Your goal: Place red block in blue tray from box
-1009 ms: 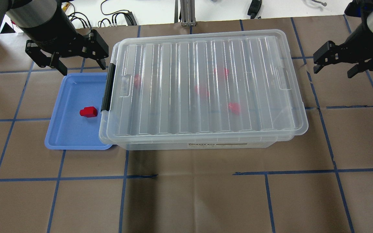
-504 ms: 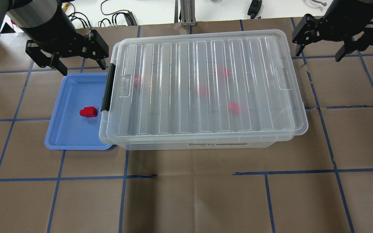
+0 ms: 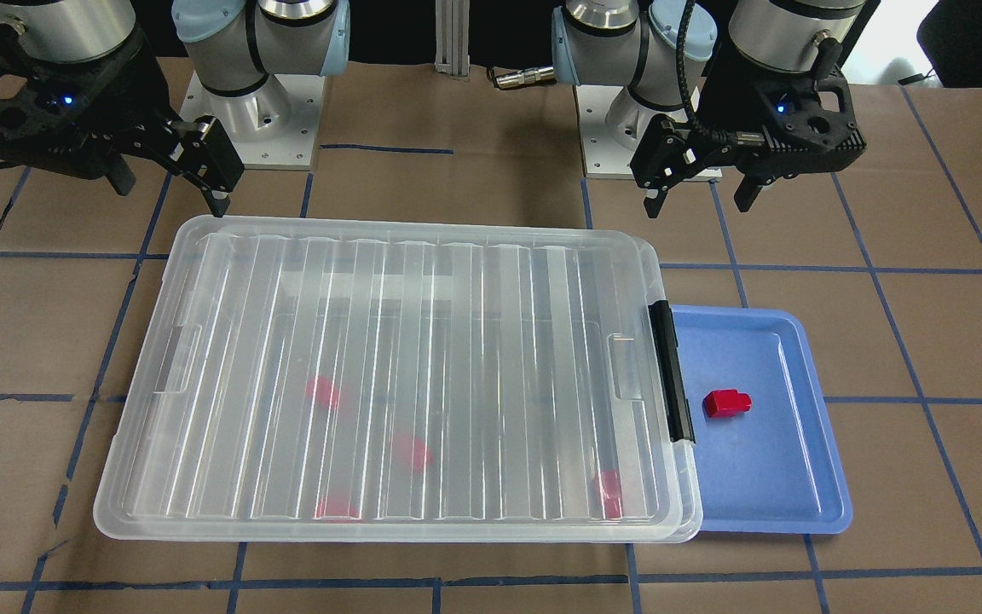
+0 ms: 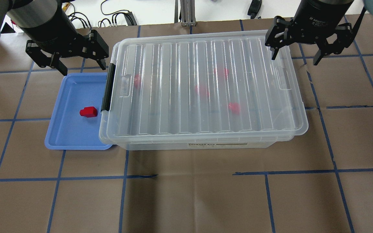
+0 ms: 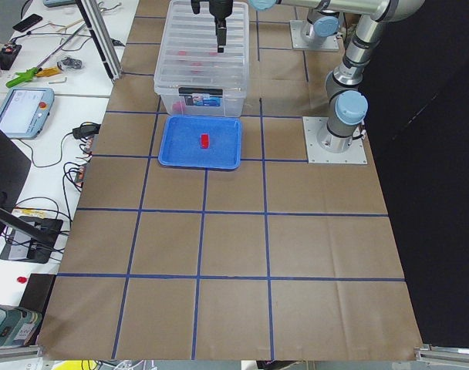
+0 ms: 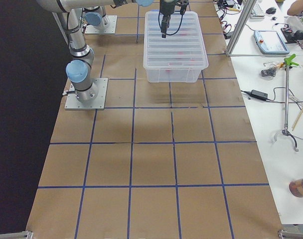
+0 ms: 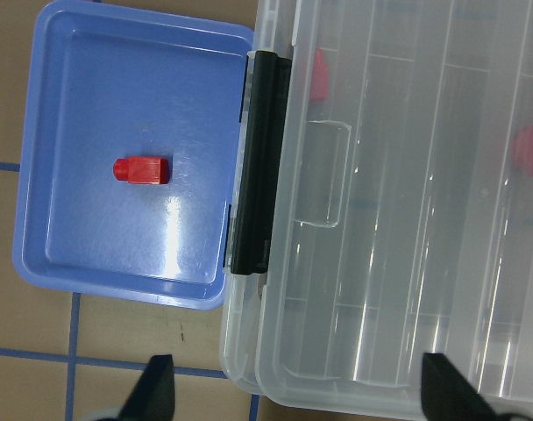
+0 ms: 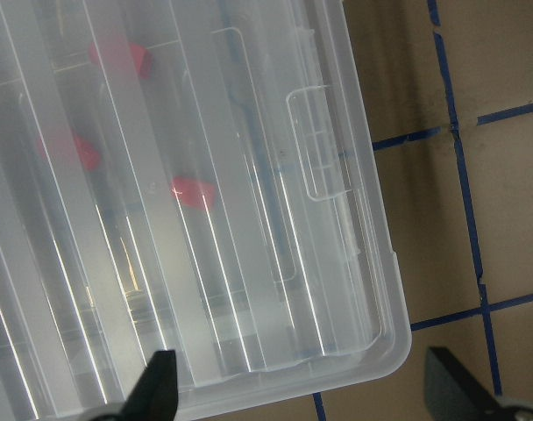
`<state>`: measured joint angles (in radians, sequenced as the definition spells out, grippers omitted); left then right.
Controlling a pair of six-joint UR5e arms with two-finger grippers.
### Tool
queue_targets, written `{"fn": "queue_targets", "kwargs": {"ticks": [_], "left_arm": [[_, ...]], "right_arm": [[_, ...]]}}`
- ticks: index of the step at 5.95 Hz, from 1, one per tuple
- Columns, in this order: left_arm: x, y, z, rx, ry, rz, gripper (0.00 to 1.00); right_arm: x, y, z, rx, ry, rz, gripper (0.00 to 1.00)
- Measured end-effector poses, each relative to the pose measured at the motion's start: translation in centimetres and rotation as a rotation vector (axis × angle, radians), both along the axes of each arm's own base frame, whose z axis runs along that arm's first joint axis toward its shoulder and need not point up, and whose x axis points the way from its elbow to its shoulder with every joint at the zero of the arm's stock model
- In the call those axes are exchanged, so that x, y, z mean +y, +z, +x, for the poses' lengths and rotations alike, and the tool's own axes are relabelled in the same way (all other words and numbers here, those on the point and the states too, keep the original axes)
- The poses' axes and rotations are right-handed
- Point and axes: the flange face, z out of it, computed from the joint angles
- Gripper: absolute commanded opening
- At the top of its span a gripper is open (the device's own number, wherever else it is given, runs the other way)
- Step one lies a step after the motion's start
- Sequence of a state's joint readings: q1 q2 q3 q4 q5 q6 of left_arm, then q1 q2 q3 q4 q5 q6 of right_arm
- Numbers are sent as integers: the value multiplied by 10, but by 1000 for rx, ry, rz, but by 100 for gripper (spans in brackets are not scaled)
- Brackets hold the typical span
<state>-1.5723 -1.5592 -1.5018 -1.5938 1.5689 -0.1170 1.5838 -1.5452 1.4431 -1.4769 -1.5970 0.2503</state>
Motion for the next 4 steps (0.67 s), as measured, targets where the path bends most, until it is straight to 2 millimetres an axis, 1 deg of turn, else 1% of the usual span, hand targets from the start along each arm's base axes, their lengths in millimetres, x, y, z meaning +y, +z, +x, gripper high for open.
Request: {"fn": "queue_targets", "kwargs": {"ticks": [4], "left_arm": [[1, 0, 0, 0, -1, 0, 98]], "right_arm": [[4, 2, 19, -5, 8, -5, 100]]}}
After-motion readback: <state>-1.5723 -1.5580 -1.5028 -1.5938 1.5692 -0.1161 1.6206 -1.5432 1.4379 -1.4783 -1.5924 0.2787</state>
